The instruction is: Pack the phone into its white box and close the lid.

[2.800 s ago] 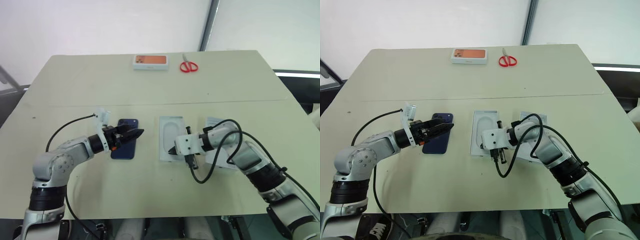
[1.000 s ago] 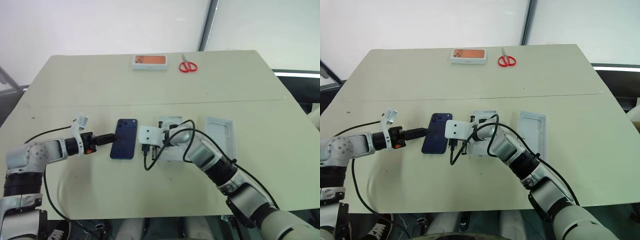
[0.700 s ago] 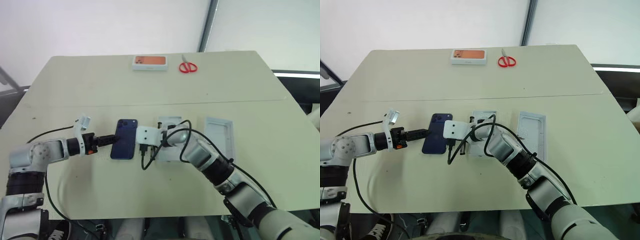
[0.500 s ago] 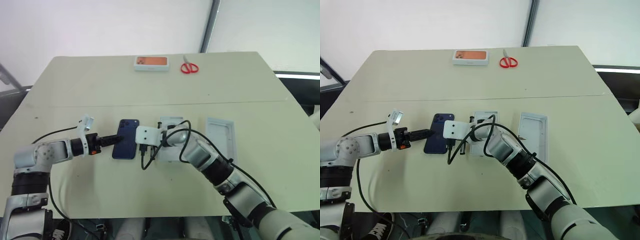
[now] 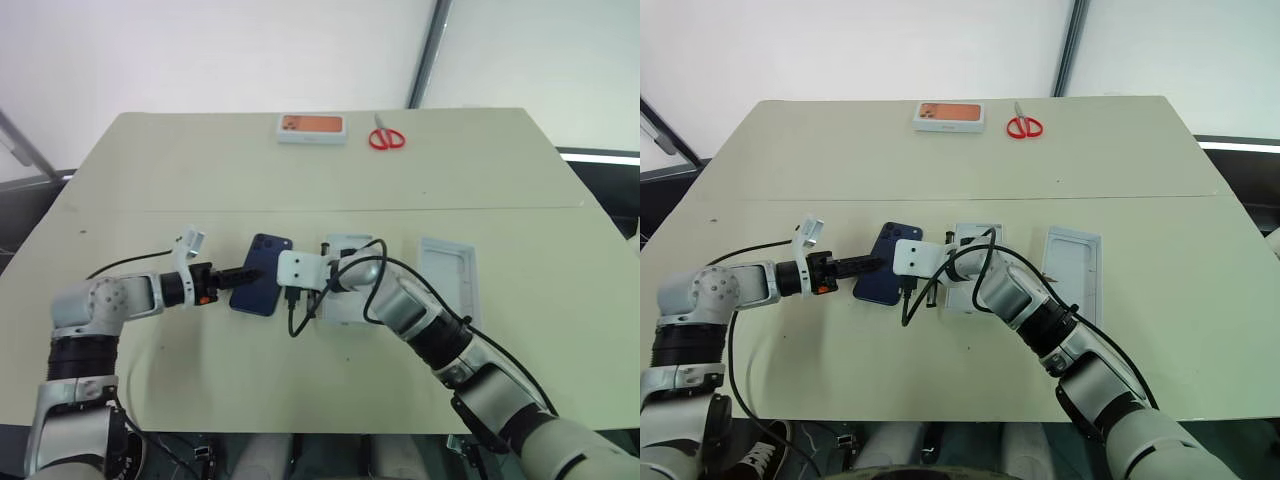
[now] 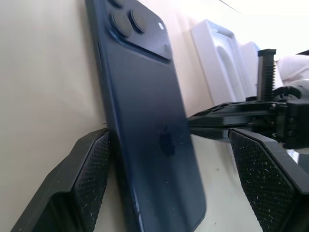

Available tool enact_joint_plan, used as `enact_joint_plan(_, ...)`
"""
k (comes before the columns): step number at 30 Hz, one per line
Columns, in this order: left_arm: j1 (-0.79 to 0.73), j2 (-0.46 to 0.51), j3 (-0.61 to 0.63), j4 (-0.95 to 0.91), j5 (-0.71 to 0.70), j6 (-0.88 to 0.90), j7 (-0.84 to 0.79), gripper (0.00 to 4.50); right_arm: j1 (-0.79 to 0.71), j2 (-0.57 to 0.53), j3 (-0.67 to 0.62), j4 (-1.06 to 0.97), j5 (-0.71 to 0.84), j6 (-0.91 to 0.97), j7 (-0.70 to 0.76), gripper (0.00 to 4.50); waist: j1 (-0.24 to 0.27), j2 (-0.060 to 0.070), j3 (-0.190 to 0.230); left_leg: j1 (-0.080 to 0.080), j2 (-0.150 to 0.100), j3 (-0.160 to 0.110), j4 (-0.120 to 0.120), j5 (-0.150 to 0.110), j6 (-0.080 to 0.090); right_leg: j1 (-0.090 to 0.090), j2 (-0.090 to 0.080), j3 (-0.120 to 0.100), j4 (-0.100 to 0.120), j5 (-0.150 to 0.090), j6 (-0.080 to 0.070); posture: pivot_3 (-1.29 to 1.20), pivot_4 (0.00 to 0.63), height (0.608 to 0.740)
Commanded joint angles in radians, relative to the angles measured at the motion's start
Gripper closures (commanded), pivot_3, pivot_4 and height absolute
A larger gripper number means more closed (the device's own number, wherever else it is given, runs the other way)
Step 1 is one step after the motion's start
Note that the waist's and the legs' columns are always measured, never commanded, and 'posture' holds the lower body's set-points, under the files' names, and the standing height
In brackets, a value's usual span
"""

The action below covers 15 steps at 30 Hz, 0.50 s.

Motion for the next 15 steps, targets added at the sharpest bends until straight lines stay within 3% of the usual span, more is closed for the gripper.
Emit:
enact_joint_plan(1, 0.024, -0.023, -0.12, -0.021, -0.001, 0.084, -0.014, 0.5, -0.021, 0.009, -0.004, -0.002, -0.005, -0.026, -0.008, 4.41, -0.002, 0.0, 0.0, 0.0, 0.0, 0.0, 0.0, 0.0, 0.0, 0.0, 0.0, 0.0, 0.0, 0.0, 0.0, 0.0, 0.15, 0.74)
enact_joint_plan(10, 0.002, -0.03, -0.074, -0.008, 0.006, 0.074, 0.007, 0.5, -0.028, 0.009, -0.005, 0.018, -0.019, -0.05, -0.019, 4.41, -0.005, 0.0, 0.0, 0.0, 0.0, 0.0, 0.0, 0.0, 0.0, 0.0, 0.0, 0.0, 0.0, 0.0, 0.0, 0.0, 0.15, 0.74)
enact_joint_plan(15, 0.023, -0.023, -0.036, 0.007, -0.012, 0.079, -0.002, 2.77, -0.024, 0.003, -0.01, 0.017, -0.02, -0.052, -0.019, 4.5, -0.019, 0.0, 0.0, 0.0, 0.0, 0.0, -0.001, 0.0, 0.0, -0.001, 0.0, 0.0, 0.0, 0.0, 0.0, 0.0, 0.15, 0.74)
